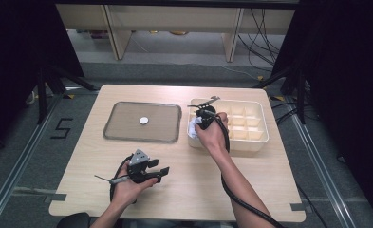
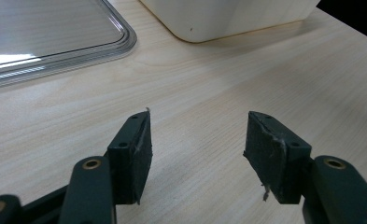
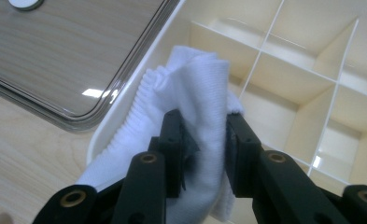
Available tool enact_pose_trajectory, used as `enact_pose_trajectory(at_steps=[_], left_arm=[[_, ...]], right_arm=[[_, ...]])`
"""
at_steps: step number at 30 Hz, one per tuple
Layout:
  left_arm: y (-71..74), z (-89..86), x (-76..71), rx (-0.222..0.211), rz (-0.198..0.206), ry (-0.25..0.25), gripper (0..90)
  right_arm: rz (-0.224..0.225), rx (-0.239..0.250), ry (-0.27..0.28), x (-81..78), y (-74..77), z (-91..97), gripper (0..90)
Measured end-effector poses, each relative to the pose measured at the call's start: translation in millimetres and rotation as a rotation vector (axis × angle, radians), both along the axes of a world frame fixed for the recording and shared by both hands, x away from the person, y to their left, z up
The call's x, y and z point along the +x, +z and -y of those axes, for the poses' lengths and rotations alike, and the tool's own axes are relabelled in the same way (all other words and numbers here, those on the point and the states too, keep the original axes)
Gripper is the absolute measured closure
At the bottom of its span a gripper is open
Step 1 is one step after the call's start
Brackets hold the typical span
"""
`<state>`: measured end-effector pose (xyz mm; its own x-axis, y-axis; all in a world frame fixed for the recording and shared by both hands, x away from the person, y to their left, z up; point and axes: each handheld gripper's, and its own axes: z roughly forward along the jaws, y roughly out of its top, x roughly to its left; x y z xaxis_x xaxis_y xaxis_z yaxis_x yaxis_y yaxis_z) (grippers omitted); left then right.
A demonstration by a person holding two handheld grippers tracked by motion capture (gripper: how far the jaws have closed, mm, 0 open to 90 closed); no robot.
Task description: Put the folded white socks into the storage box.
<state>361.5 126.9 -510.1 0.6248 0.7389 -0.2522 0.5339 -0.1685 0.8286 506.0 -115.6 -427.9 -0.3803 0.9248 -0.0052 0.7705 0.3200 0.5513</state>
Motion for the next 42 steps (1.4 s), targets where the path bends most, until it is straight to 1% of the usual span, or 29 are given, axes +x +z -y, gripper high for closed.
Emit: enact_pose_trajectory(at_steps=[2,3,4,7,10,11,12,13,15,17,19,21,22,23,27,28,30,32,33,34,35,36,37,38,40,41,42], left_arm=[[0.2,-0.3,0.0,0.003,-0.002,-0.004,40.6],[0.2,-0.1,-0.1,0.001,-0.001,-0.003,40.6],[0.5,0.0,-0.3,0.005,-0.001,0.002,40.6],[0.3,-0.5,0.0,0.002,0.003,-0.001,40.6],[0.1,-0.3,0.2,0.001,0.004,0.0,40.6],[0.2,0.0,0.1,-0.001,0.0,-0.001,40.6],[0.4,-0.2,-0.1,0.007,-0.002,-0.002,40.6],[0.2,-0.2,0.3,0.006,0.0,-0.008,40.6],[0.4,0.1,-0.1,0.011,-0.001,-0.004,40.6],[0.2,0.5,-0.2,0.006,-0.001,-0.001,40.6],[0.6,0.4,-0.4,0.012,-0.005,0.0,40.6],[0.3,0.4,-0.1,0.01,-0.004,-0.003,40.6],[0.4,0.5,-0.2,0.013,-0.006,-0.001,40.6],[-0.1,0.5,0.1,0.006,-0.003,-0.006,40.6],[-0.2,1.3,-0.1,0.008,0.0,-0.005,40.6],[-0.2,1.5,-0.1,0.007,0.0,-0.005,40.6],[0.0,1.5,-0.1,0.007,0.001,-0.004,40.6],[0.0,1.4,0.2,0.004,0.001,-0.005,40.6],[0.1,1.1,0.3,0.005,0.001,-0.007,40.6],[0.1,1.2,0.3,0.004,0.001,-0.006,40.6],[0.0,1.4,0.3,0.003,0.001,-0.005,40.6],[-0.2,1.4,0.3,0.004,0.001,-0.005,40.6],[-0.1,1.5,0.1,0.006,0.0,-0.005,40.6],[-0.2,1.4,0.0,0.006,0.0,-0.005,40.6],[-0.1,1.0,-0.1,0.006,-0.002,-0.005,40.5],[0.1,0.5,0.1,0.007,-0.006,-0.007,40.6],[0.0,0.4,0.0,0.007,-0.007,-0.002,40.6]], right_arm=[[-0.002,-0.018,0.01,0.7,0.1,-0.7,72.0],[-0.004,-0.021,-0.001,1.2,-0.4,-2.1,72.0],[-0.009,-0.023,0.011,1.5,-0.3,-1.7,72.0],[-0.017,-0.019,-0.013,2.3,-2.9,-3.6,71.9],[-0.017,-0.022,0.004,3.5,-3.1,-2.3,71.9],[-0.016,-0.026,0.004,3.5,-3.1,-2.6,71.9],[-0.019,-0.022,-0.005,3.1,-3.4,-3.8,71.9],[-0.018,-0.027,-0.001,3.1,-3.5,-4.1,71.9],[-0.016,-0.041,0.004,3.7,-3.9,-4.4,71.8],[-0.026,-0.035,-0.009,3.8,-4.4,-6.0,71.8],[-0.026,-0.049,0.002,5.1,-4.9,-6.3,71.6],[-0.042,-0.045,-0.014,5.3,-4.9,-7.9,71.5],[-0.033,-0.064,0.008,6.6,-5.4,-6.5,71.5],[-0.05,-0.053,-0.007,5.8,-4.2,-7.8,71.4],[-0.057,-0.05,-0.01,7.5,-5.0,-8.1,71.4],[-0.072,-0.045,-0.023,7.0,-4.0,-8.9,71.3],[-0.062,-0.058,-0.009,8.8,-4.6,-8.1,71.2],[-0.086,-0.053,-0.031,9.1,-2.9,-10.2,70.5],[-0.086,-0.052,-0.033,9.6,-3.1,-9.8,70.2],[-0.096,-0.043,-0.047,9.5,-3.2,-10.3,69.7],[-0.075,-0.051,-0.03,10.5,-4.3,-8.5,69.0],[-0.063,-0.053,-0.021,10.5,-5.2,-7.7,68.3],[-0.063,-0.056,-0.011,9.5,-4.7,-7.0,67.2],[-0.067,-0.046,-0.033,8.9,-5.0,-8.6,66.2],[-0.075,-0.041,-0.04,7.7,-3.7,-8.3,63.8],[-0.067,-0.037,-0.043,8.1,-4.4,-7.5,62.3],[-0.069,-0.017,-0.035,7.7,-3.7,-6.0,60.5]])
